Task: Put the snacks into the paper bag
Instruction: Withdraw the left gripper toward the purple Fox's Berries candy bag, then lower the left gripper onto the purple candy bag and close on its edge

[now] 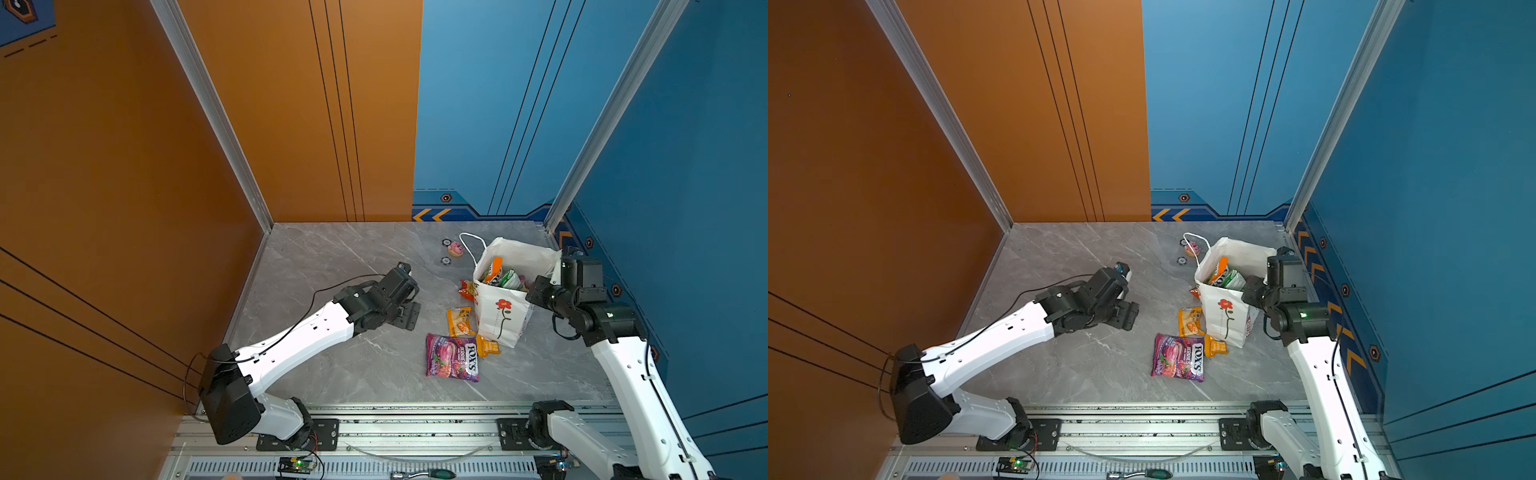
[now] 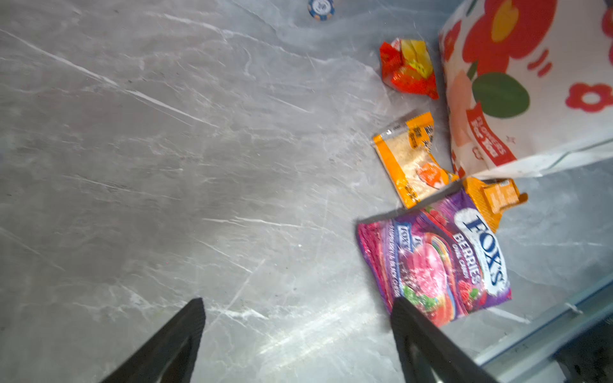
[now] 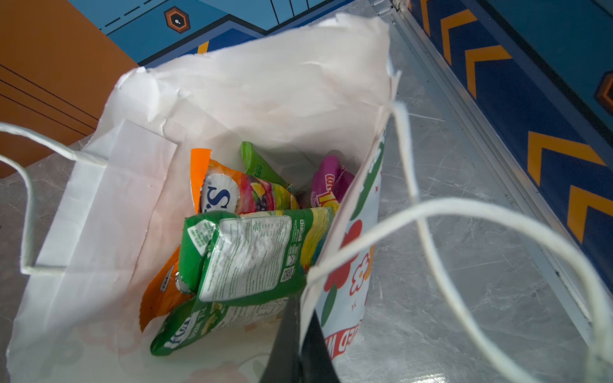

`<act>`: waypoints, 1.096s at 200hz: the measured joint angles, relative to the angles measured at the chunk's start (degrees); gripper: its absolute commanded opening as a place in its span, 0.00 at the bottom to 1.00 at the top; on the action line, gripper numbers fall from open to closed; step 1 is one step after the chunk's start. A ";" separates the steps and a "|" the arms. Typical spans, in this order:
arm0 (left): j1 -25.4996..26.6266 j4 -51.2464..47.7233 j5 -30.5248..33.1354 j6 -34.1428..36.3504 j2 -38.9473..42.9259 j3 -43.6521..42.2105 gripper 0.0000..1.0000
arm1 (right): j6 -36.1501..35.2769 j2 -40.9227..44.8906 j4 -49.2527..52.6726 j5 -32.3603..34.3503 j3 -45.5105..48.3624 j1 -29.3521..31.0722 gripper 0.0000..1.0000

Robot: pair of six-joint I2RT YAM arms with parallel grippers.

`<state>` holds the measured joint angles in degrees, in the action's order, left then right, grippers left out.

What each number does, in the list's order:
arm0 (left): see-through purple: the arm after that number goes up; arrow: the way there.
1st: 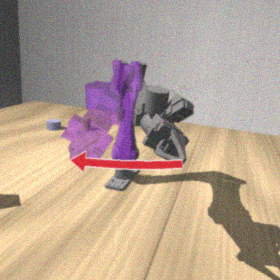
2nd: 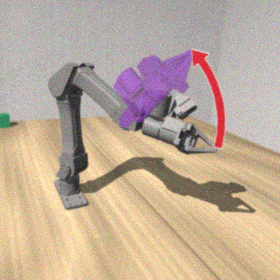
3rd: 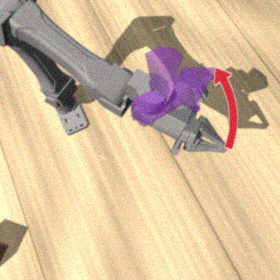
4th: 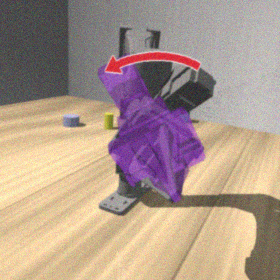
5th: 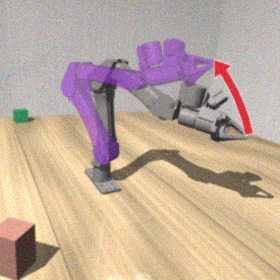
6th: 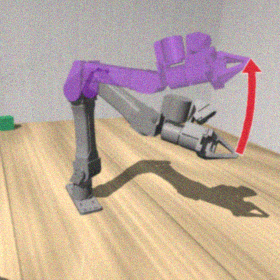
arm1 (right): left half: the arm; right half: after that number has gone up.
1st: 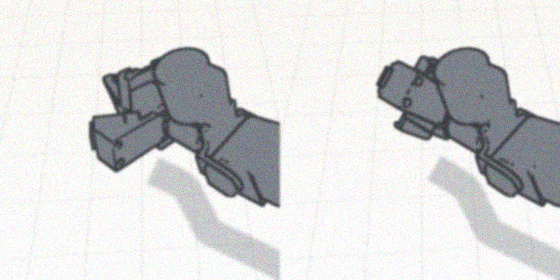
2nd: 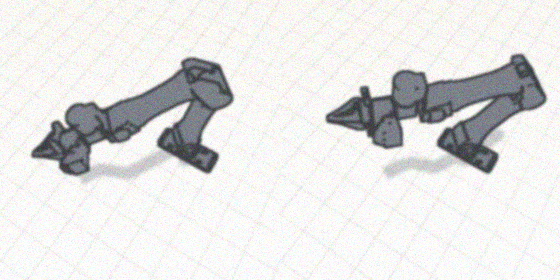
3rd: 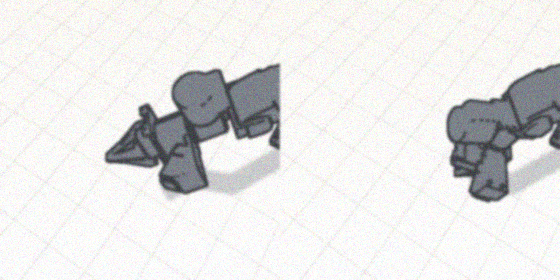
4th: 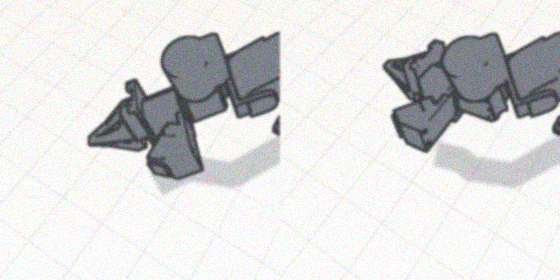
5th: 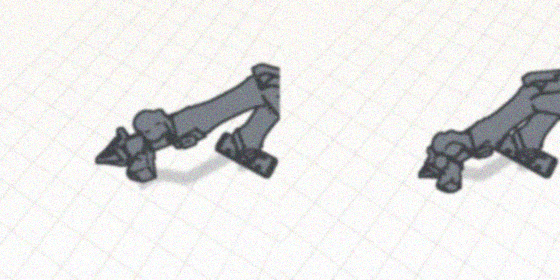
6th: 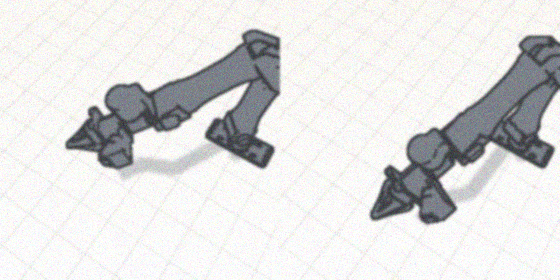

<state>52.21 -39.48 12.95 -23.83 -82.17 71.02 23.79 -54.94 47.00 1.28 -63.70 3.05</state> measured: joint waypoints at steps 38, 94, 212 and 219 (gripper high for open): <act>11.61 -0.66 0.35 0.48 -11.06 3.67 0.92 | 0.00 0.52 0.13 -0.22 0.33 -0.52 0.00; 23.89 -1.49 1.62 3.78 -27.52 15.85 0.92 | 0.02 1.38 0.57 -0.90 0.70 -1.44 0.00; 25.20 -9.68 10.45 3.56 -48.61 38.12 0.82 | 0.02 2.67 0.46 -2.60 1.60 -1.99 0.00; 25.09 -10.10 10.62 3.39 -48.68 38.12 0.82 | 0.02 2.67 0.39 -2.60 1.64 -1.99 0.00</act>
<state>77.30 -49.58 23.57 -20.45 -130.85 109.14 23.81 -52.27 47.40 -1.32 -62.06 1.06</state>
